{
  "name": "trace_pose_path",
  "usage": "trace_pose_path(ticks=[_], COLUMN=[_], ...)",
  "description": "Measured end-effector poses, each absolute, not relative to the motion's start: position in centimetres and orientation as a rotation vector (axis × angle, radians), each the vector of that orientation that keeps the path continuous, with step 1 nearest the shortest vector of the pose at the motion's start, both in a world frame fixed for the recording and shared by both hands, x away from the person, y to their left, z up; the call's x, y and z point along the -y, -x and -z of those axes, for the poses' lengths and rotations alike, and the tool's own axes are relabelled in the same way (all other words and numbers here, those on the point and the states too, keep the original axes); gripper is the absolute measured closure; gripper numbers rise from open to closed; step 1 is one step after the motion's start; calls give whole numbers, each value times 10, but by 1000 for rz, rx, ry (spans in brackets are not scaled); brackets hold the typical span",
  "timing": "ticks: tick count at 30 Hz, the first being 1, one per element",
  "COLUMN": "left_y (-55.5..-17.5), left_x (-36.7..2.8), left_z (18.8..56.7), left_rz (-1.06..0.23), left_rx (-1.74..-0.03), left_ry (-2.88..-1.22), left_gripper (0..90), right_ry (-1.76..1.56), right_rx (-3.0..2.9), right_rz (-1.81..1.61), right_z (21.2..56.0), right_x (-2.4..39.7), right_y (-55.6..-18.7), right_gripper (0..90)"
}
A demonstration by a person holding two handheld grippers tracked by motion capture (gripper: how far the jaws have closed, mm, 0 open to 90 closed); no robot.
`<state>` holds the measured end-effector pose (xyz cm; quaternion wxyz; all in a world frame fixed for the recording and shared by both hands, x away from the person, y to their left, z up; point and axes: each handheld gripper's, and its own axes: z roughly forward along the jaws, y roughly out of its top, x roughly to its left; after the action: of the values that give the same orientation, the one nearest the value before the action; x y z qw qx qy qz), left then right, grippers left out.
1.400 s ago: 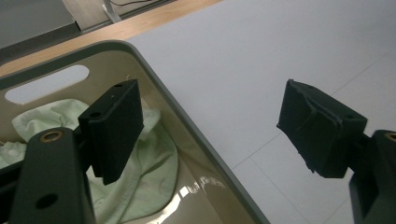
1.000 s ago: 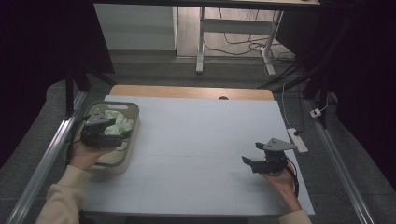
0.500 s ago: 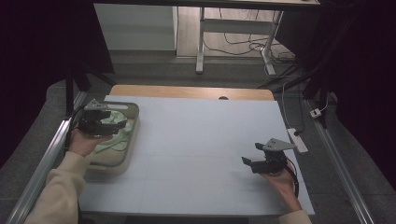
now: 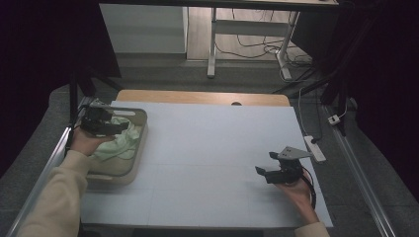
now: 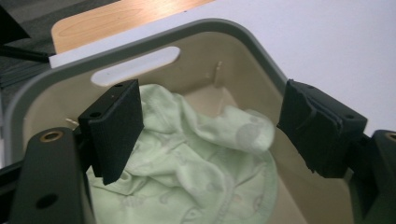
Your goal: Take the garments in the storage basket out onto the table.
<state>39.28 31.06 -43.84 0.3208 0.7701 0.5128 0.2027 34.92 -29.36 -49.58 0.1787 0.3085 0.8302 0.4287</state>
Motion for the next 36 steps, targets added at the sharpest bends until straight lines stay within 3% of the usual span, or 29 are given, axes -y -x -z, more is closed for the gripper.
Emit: trace_pose_path(ticks=[36], left_y=[-431], left_x=[-314], left_z=[489], left_rz=[-332], left_rx=[-1523], left_ry=[-2193], left_gripper=[170], right_ry=[-875], right_rx=[-2381], right_rz=[-1180], right_z=[501], right_x=[291], right_y=[-351], right_gripper=[173])
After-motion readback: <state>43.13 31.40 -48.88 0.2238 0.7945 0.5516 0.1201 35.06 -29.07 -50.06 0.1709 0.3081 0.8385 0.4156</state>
